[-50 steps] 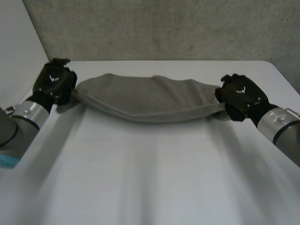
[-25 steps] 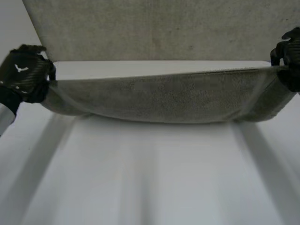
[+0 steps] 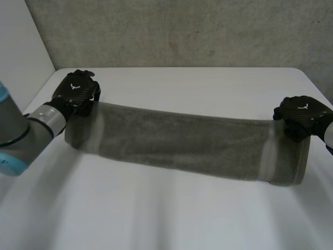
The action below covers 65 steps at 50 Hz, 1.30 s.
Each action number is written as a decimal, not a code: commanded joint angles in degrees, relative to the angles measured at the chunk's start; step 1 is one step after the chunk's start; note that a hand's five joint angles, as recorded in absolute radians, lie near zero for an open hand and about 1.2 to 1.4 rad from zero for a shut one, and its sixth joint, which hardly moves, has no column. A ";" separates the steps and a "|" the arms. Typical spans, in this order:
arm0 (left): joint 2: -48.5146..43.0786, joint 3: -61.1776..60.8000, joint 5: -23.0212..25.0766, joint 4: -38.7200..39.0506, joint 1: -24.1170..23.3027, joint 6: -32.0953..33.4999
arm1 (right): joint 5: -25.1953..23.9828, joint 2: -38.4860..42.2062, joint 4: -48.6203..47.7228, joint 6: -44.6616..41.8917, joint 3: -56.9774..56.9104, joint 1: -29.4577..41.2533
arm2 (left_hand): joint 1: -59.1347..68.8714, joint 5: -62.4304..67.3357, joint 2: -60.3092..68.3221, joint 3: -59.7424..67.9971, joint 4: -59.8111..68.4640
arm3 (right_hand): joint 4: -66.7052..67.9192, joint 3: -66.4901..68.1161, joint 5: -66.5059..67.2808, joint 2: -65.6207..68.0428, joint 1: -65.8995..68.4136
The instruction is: Fold the towel.
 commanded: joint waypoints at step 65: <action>-3.59 4.50 -7.82 2.01 -0.01 4.28 | 13.10 -4.58 -13.76 13.17 12.08 7.95 | -60.21 -63.81 -63.34 -3.30 -3.76 | -4.35 -3.01 -66.67 -65.86 -65.77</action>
